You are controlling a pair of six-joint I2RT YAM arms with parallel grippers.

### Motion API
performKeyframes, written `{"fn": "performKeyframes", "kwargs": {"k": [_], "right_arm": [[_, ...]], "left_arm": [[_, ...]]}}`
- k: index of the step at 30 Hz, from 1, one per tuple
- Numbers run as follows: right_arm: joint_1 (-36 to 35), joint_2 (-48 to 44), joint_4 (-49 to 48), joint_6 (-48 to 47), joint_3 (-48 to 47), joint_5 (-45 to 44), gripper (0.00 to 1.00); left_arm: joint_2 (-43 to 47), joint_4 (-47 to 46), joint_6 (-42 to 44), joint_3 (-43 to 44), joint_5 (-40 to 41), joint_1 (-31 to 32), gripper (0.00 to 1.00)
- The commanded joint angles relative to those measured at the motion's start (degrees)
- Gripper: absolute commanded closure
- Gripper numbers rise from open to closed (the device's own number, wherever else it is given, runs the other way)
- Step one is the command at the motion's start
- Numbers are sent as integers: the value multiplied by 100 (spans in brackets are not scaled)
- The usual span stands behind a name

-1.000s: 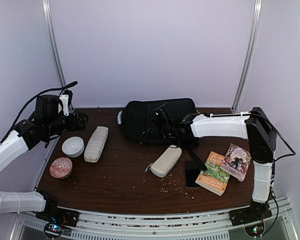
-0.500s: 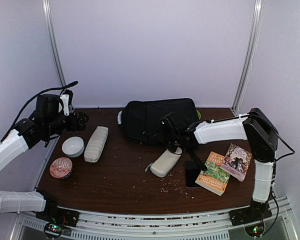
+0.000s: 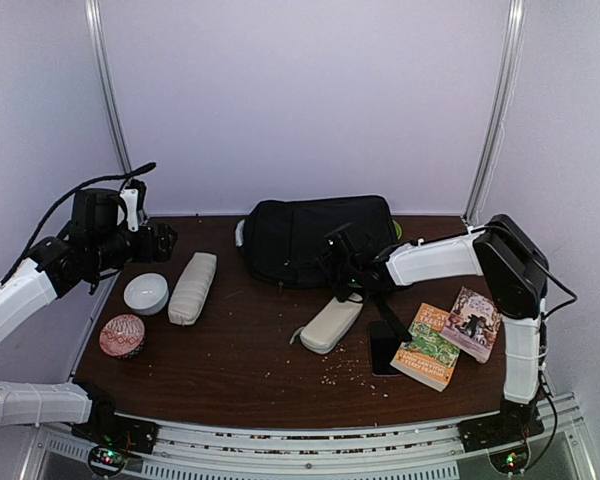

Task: Pack the student bag
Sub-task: Adjust the student bag at the center of the board.

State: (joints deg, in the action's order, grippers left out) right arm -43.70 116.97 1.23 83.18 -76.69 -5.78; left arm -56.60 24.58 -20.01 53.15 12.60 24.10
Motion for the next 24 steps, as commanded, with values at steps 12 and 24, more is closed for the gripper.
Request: {"fn": "performKeyframes", "kwargs": {"k": [12,24], "right_arm": [[101,99,-217,78,-223,15,81],[101,-458,-319,-209,-242,285,100]], "left_arm": [[-77,-102,-55,200,-30,25,5],[-88,-85,-47,184,21,21,5]]}}
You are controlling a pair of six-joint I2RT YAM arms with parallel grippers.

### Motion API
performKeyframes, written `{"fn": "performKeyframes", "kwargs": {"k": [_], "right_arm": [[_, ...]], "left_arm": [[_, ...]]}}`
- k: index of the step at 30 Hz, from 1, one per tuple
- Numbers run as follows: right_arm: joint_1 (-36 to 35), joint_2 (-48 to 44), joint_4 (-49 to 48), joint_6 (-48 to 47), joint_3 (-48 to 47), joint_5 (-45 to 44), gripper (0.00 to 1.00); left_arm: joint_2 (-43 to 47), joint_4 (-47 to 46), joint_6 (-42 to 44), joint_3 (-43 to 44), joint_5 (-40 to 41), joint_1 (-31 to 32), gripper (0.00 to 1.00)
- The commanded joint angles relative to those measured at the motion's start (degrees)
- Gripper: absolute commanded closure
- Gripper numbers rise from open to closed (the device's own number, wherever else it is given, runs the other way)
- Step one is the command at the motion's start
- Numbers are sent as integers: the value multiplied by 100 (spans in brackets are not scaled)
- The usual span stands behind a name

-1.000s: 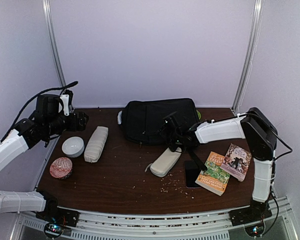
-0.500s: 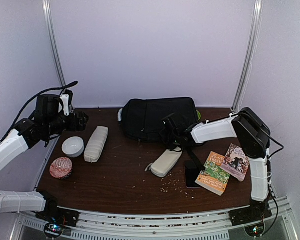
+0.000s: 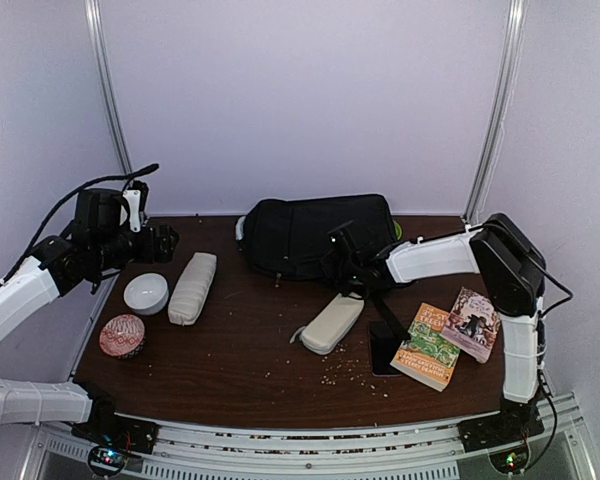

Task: Pack the student bag
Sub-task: Adjust the student bag at the center of the board.

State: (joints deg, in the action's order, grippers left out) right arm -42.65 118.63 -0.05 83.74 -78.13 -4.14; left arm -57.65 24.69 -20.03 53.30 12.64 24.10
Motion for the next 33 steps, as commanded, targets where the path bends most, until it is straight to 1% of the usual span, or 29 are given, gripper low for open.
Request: {"fn": "performKeyframes", "kwargs": {"k": [1,5,7,12,18,20,23,26,29,32,33], "right_arm": [[-12,-741,-176,-311,-97,169,100],[-45,-1318,-65,-461,13,316,100],[-51,-1651,6,-538,232,372,100],[-59,-2649,75,-667,1205,348,100],[-116,-3631,151,-805,2462,96,100],[-119,-3863,128,-843,2847,28,100],[-125,-4109,104,-964,3316,-49,100],[-121,-4180,-16,-1036,3719,-65,100],[-122,-4089,-73,-1126,3855,-10,100],[-122,-3949,-52,-1391,3796,161,100],[-124,-3918,17,-1529,3734,235,96]], "left_arm": [[12,-98,-52,172,12,17,5],[12,-96,-53,172,-25,17,5],[53,-96,-47,152,-93,22,5],[147,-210,71,57,-239,199,5],[35,-407,41,-42,-365,815,6],[-56,-445,-336,-117,-597,859,6],[-159,-866,-1087,-462,-1058,953,7],[-349,-1291,-1673,-760,-1104,1267,9],[-892,-1263,-2095,-662,-975,1591,9],[-1567,-1031,-2410,-355,-1014,1691,10],[-1767,-1005,-2482,-256,-1081,1701,10]]}}
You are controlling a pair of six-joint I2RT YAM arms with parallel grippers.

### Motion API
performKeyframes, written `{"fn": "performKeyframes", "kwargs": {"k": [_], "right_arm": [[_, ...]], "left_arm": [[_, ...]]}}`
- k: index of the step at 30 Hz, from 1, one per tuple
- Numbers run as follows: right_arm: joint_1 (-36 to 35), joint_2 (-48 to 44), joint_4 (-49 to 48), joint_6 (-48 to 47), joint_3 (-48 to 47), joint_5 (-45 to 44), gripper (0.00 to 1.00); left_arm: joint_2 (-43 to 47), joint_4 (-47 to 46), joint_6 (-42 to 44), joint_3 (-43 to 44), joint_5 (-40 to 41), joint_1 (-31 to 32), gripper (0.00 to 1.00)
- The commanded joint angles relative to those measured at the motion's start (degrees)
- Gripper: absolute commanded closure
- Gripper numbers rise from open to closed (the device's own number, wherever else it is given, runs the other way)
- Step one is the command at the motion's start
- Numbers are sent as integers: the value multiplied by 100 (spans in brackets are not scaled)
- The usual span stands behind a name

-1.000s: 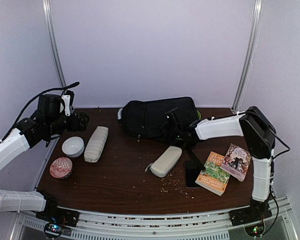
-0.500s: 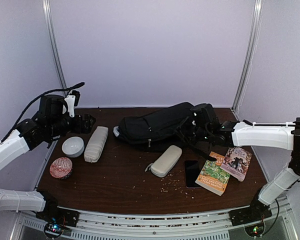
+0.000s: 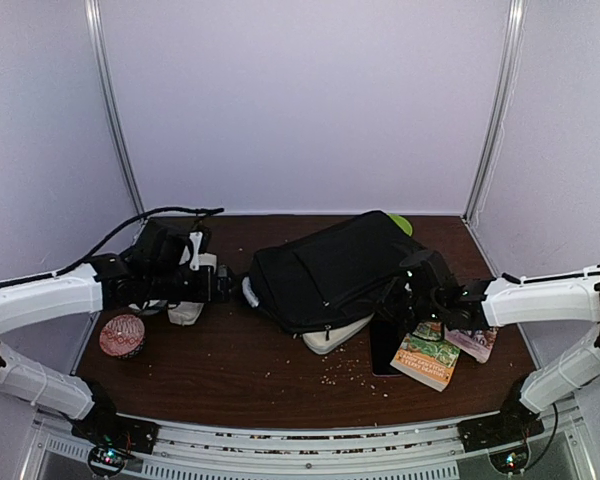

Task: Pack the student bag
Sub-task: Adjust the student bag at the center of the board.

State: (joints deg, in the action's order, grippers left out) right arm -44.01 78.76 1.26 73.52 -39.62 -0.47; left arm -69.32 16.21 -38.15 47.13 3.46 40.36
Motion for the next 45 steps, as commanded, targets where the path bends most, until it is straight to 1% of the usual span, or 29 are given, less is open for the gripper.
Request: {"fn": "performKeyframes", "kwargs": {"k": [1,3,5,6,7,9,12,16,18,21,26,28,31,38,40,45], "right_arm": [[14,87,-19,-684,-207,-69,86],[17,28,278,-1032,-371,-17,63],[23,-107,728,-1433,-583,-76,43],[19,-201,921,-1661,-677,-143,36],[31,-284,1148,-1870,-795,-207,31],[104,-430,1653,-2268,-1055,-376,25],[439,-607,2191,-2707,-1363,-743,23],[1366,-686,2038,-2834,-1334,-729,23],[1729,-590,1867,-2843,-1310,-850,23],[2220,-316,1412,-2676,-1175,-609,23],[2832,256,639,-2268,-1069,-7,23],[2962,441,353,-2170,-1016,246,23],[3045,779,463,-2169,-1199,446,25],[3048,998,382,-2270,-1185,772,41],[3050,956,391,-2343,-1136,798,49],[3048,828,358,-2442,-941,881,72]], "left_arm": [[-764,-153,-754,441,-222,77,10],[-971,-189,-876,551,-259,77,10],[-1067,-253,-926,621,-259,77,10],[-1098,-291,-941,640,-262,77,10],[-1132,-310,-950,666,-261,77,10],[-1225,-298,-950,737,-270,78,10],[-1349,-306,-959,824,-279,74,10],[-1533,-285,-1058,942,-306,77,10],[-1616,-261,-1083,996,-329,82,10],[-1715,-270,-1115,1048,-344,78,10],[-2011,-339,-1122,1233,-516,77,10],[-2128,-402,-1140,1288,-571,70,10],[-2360,-520,-1194,1358,-685,42,10],[-2822,-669,-1305,1616,-875,-53,14],[-2914,-714,-1345,1687,-980,-71,16],[-3182,-611,-1328,1904,-1102,-81,23]]}}
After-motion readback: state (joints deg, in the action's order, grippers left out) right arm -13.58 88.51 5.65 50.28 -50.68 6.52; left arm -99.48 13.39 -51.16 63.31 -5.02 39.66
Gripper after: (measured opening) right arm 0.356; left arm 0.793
